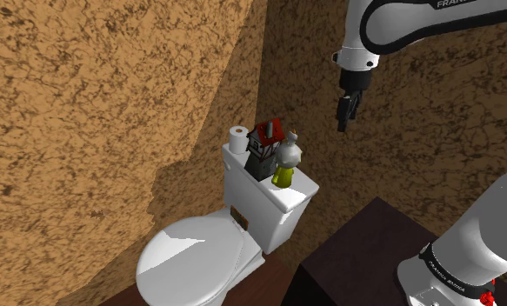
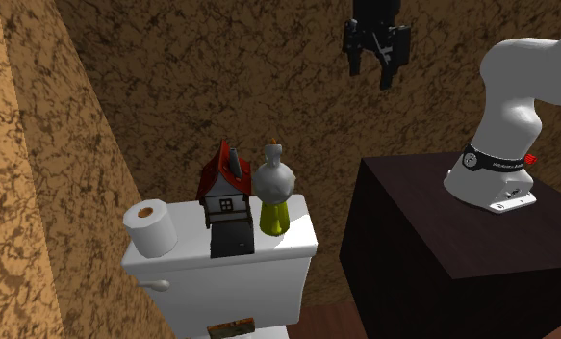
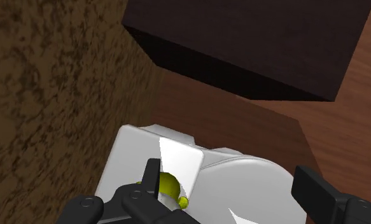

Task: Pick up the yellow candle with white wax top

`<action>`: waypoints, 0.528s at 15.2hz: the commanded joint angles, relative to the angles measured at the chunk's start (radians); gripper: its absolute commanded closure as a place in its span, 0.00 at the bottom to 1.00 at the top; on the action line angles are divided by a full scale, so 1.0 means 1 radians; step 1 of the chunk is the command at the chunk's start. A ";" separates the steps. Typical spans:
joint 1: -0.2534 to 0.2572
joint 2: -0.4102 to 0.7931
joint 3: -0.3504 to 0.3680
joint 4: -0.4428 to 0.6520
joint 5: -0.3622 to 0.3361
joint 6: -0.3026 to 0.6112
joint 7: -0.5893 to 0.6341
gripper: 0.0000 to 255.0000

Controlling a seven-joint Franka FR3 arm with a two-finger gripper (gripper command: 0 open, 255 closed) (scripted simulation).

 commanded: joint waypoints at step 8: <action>-0.002 0.339 -0.008 0.171 -0.075 0.189 -0.105 0.00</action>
